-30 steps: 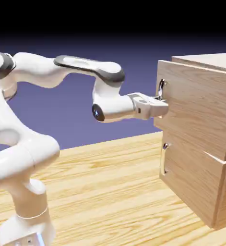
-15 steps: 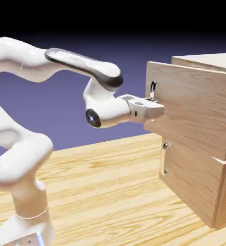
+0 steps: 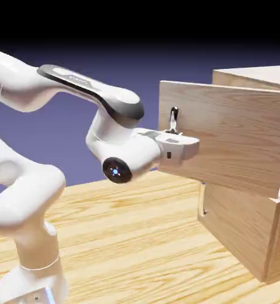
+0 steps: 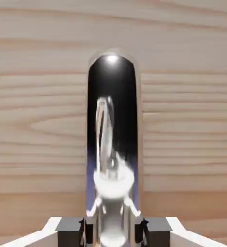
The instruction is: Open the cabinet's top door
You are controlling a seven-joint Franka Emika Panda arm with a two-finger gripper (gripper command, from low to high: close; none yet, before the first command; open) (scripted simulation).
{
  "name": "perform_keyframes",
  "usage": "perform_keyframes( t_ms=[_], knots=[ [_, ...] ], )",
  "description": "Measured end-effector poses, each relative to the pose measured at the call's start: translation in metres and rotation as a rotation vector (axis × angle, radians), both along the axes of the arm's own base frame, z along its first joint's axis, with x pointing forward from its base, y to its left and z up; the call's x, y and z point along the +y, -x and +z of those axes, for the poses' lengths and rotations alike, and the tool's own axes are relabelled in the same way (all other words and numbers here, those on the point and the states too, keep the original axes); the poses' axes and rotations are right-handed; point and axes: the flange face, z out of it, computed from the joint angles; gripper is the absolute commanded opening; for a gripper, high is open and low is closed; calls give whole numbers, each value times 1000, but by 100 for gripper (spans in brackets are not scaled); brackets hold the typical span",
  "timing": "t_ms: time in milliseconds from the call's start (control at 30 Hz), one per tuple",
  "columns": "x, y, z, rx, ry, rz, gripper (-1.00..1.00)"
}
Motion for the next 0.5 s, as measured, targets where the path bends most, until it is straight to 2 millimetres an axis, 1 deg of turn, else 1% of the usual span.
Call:
perform_keyframes(
  t_ms=[200,367,500],
  knots=[
    [-46,17,0,0,0,145,-100],
    [-93,27,0,0,0,290,-100],
    [-131,31,0,0,0,402,-100]
  ],
)
